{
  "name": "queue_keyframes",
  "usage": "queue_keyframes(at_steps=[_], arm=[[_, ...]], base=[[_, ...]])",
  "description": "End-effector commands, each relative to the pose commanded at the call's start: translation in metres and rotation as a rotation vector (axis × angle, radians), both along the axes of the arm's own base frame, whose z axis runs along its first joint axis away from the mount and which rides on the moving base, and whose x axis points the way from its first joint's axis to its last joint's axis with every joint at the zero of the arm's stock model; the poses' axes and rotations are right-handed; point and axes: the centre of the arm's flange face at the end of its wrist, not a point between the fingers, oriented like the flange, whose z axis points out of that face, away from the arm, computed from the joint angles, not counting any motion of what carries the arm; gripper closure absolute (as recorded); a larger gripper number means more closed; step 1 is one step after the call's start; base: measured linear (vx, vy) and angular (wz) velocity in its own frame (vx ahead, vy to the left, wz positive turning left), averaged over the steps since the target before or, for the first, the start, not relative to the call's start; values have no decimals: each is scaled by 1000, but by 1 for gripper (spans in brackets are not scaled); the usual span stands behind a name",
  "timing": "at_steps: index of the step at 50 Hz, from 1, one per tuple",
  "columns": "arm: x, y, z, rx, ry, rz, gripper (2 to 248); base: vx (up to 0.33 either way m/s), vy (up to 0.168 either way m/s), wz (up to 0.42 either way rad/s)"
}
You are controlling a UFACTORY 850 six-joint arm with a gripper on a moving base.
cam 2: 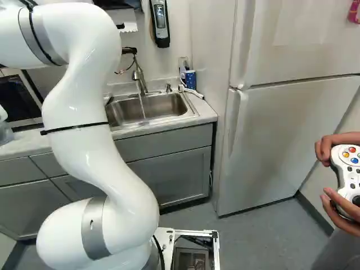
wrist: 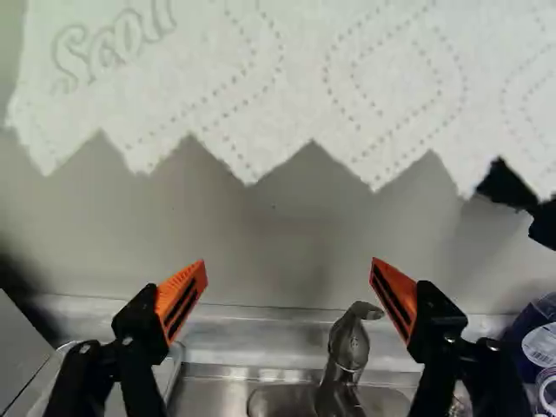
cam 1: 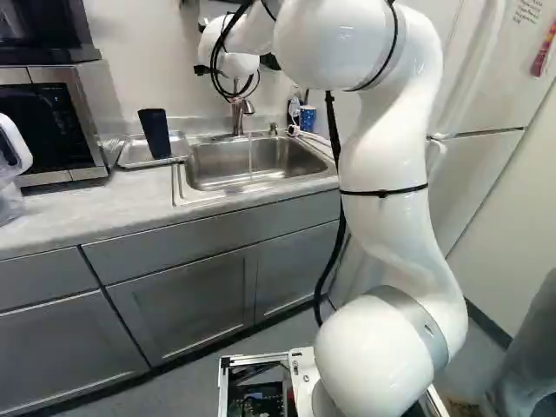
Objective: Rinse the cup and place it in the tray
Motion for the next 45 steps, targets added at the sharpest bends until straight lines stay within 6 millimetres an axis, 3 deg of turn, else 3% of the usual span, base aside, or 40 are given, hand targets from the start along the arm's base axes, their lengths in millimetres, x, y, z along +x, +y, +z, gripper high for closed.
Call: queue_keyframes(at_steps=[45], arm=[[-1, -3, -2, -8, 28, 2, 3]], base=[[0, 0, 0]])
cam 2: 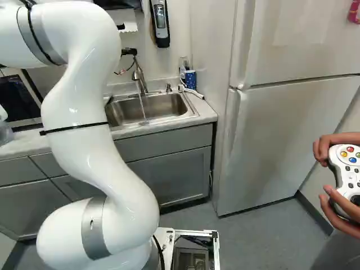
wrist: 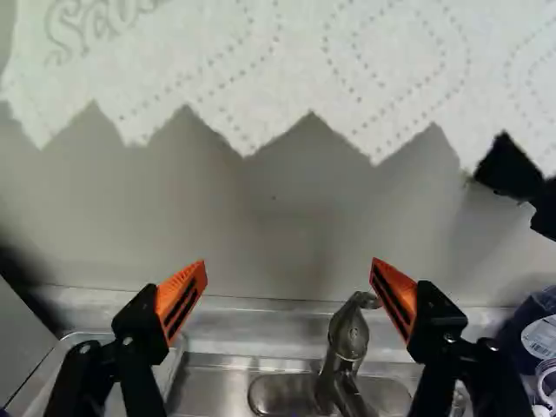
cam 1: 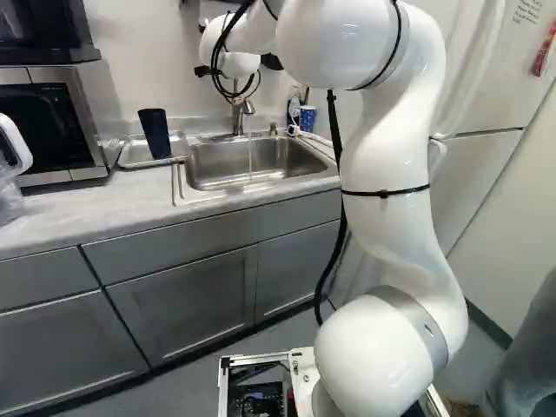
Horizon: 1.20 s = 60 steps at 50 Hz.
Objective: Rinse the cup and place it in the tray
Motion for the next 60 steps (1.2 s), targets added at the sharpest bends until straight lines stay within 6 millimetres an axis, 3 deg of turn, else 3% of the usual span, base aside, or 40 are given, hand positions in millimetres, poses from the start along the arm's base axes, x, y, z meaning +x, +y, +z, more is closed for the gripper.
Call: queue_keyframes(at_steps=[30, 60], arm=[[-1, -2, -2, -8, 30, 5, 3], [-22, -12, -2, -20, 71, 7, 3]], base=[[0, 0, 0], [0, 0, 0]])
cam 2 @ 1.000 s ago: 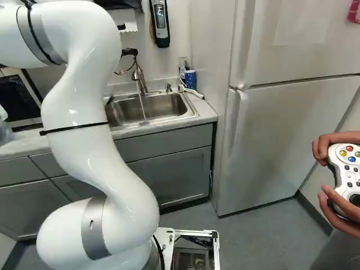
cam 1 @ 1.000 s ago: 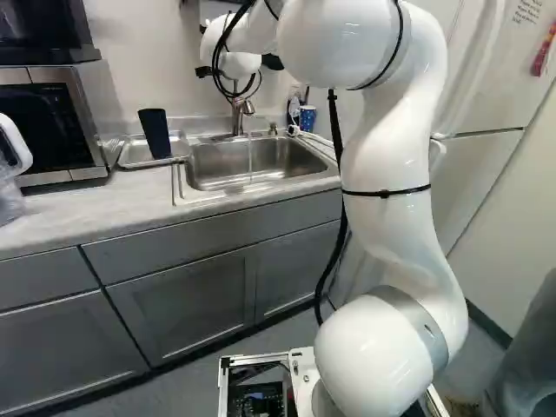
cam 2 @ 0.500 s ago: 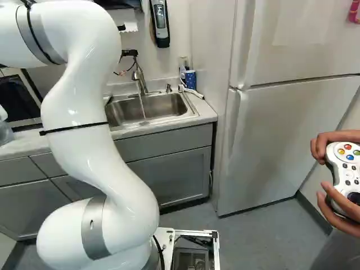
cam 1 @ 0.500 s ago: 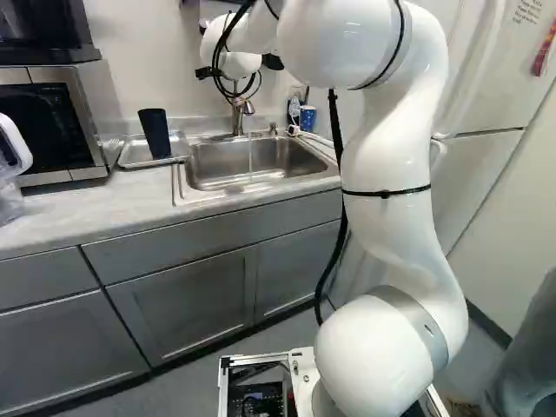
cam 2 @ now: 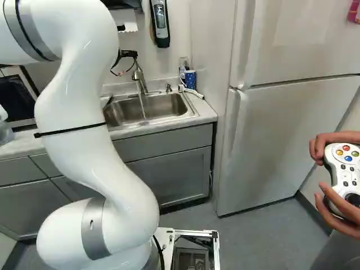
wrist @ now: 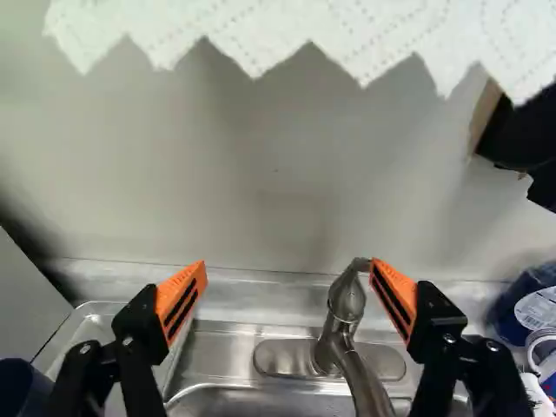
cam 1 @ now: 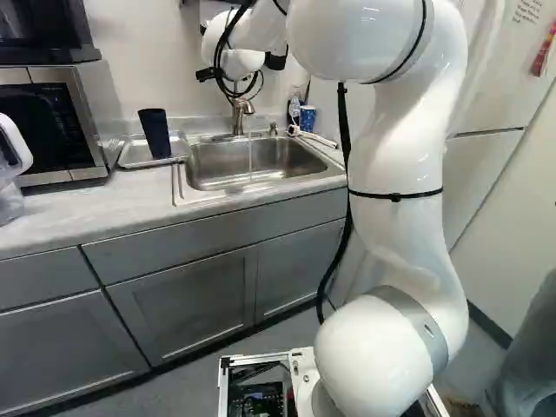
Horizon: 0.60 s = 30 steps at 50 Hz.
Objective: Rinse the cup and place it in the tray
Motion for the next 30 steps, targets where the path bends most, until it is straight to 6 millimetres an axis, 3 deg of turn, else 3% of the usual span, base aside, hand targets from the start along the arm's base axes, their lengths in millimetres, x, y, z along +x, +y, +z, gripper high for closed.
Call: queue_keyframes(at_steps=[30], arm=[[2, -1, 6, 16, -63, -15, 3]], base=[[0, 0, 0]])
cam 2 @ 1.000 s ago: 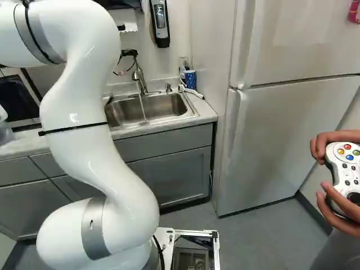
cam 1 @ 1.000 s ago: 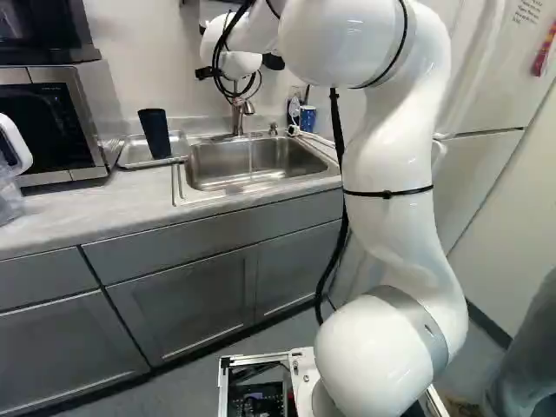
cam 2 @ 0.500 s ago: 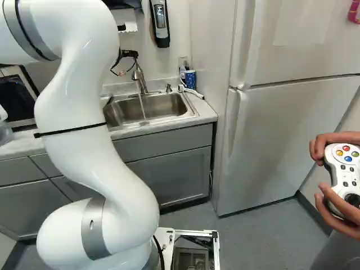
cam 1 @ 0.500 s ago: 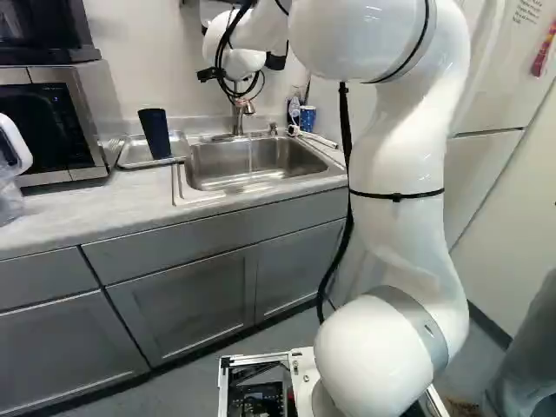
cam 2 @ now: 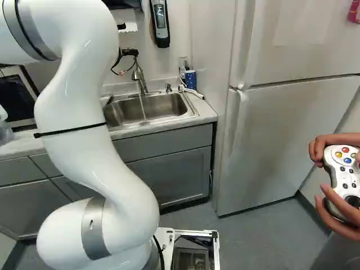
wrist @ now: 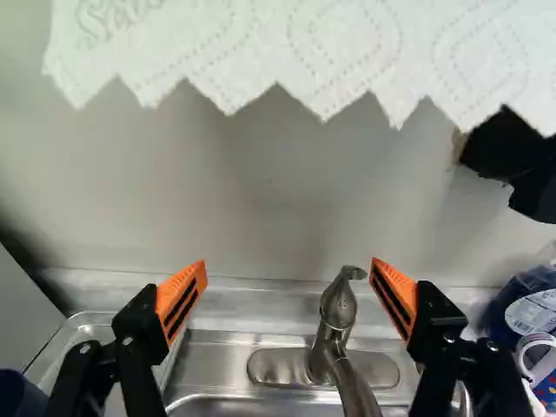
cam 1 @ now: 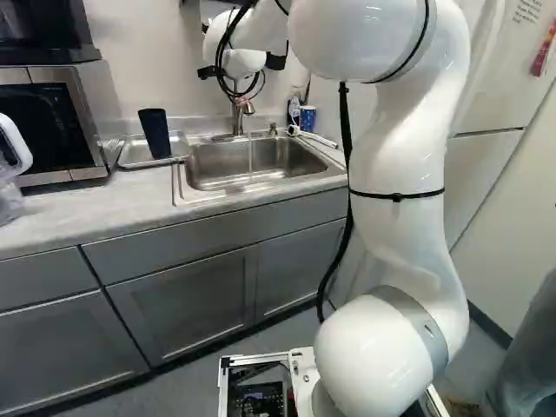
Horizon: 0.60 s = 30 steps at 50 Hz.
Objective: Rinse the cup and place it in the tray
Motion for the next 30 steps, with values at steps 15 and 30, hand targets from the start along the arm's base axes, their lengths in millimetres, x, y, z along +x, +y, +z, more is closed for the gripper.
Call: queue_keyframes(at_steps=[15, 30], arm=[[13, 4, -2, 4, -11, -2, 3], [33, 19, -5, 9, -24, 8, 3]], base=[[0, 0, 0], [0, 0, 0]])
